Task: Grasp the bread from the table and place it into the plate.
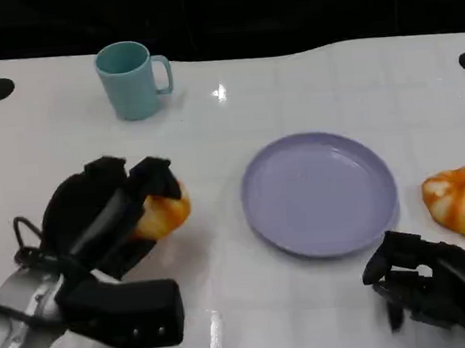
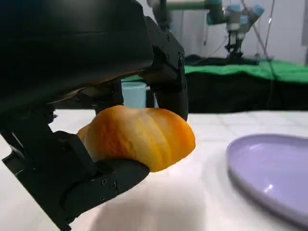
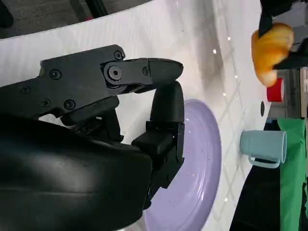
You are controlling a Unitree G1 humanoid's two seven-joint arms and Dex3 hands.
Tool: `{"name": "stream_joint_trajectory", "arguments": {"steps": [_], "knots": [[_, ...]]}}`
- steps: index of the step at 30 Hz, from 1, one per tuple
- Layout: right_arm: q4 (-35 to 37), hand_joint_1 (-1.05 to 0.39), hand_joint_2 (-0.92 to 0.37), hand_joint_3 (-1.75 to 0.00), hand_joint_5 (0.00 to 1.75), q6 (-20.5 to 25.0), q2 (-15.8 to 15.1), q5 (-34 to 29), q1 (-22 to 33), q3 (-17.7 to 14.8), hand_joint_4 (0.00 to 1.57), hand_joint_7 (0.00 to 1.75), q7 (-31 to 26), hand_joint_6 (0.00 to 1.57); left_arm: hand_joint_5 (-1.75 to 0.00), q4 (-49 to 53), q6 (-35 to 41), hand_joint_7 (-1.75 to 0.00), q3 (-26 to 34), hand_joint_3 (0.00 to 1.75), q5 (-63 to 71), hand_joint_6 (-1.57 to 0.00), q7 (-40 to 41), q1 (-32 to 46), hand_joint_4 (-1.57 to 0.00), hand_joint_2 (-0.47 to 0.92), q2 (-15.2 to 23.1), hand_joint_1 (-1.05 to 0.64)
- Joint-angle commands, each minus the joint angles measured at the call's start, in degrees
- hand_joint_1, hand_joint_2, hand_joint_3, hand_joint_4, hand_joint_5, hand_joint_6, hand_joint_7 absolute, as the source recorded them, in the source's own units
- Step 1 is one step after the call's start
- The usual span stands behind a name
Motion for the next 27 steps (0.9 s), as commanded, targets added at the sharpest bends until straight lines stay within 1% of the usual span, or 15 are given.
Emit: {"name": "stream_joint_trajectory", "arguments": {"steps": [1, 5, 9, 11, 16, 19, 23, 27], "knots": [[2.25, -0.52, -0.92, -0.3, 1.75, 0.61, -0.8, -0.44, 1.34, -0.51, 0.66, 1.41, 0.68, 0.63, -1.75, 1.45, -1.02, -1.74, 0.25, 1.32, -2.15, -0.59, -0.76, -3.22, -0.76, 0.51, -1.45, -0.21], [3.12, -0.5, -0.92, -0.32, 1.75, -0.77, -0.93, -1.0, 1.13, -0.59, 0.65, 1.41, 0.88, 0.63, -1.75, 2.69, -2.45, -1.74, 0.52, 1.21, -5.95, -0.61, -2.88, -5.23, -0.78, 0.56, -3.83, -0.22], [3.17, -0.51, -0.92, -0.31, 1.75, -0.65, -0.84, -1.06, 1.09, -0.56, 0.64, 1.41, 0.81, 0.63, -1.75, 4.34, -3.77, -1.74, 0.17, 1.16, -7.24, -0.63, -3.52, -7.04, -0.8, 0.56, -5.2, -0.21], [3.4, -0.51, -0.92, -0.31, 1.75, -0.4, -0.69, -0.95, 0.96, -0.56, 0.65, 1.41, 0.87, 0.63, -1.75, 5.09, -3.53, -1.75, -0.35, 1.14, -7.07, -0.63, -3.7, -8.41, -0.8, 0.56, -6.61, -0.21], [3.11, -0.52, -0.92, -0.3, 1.75, 0.03, -0.68, -1.6, 0.95, -0.29, 0.65, 1.41, 0.13, 0.63, -1.75, 7.95, -4.13, -1.75, -1.63, 1.11, -5.76, -0.65, -2.27, -11.46, -0.82, 0.55, -9.21, -0.21], [3.29, -0.52, -0.92, -0.3, 1.75, -0.65, -0.58, -1.62, 0.95, -0.27, 0.66, 1.42, 0.18, 0.63, -1.75, 10.12, -5.07, -1.75, -2.46, 1.1, -5.01, -0.63, -0.97, -13.34, -0.81, 0.52, -10.55, -0.2], [3.33, -0.52, -0.92, -0.31, 1.75, -0.73, -0.36, -1.59, 1.06, -0.23, 0.66, 1.43, 0.05, 0.63, -1.75, 11.84, -5.44, -1.75, -3.19, 1.11, -4.5, -0.61, 0.04, -14.86, -0.82, 0.51, -11.74, -0.2], [3.04, -0.5, -0.92, -0.32, 1.75, -0.85, -0.4, -1.84, 1.35, -0.04, 0.66, 1.43, -0.23, 0.62, -1.75, 13.07, -5.19, -1.75, -4.18, 1.13, -3.55, -0.64, 0.45, -16.28, -0.84, 0.52, -13.03, -0.21]]}}
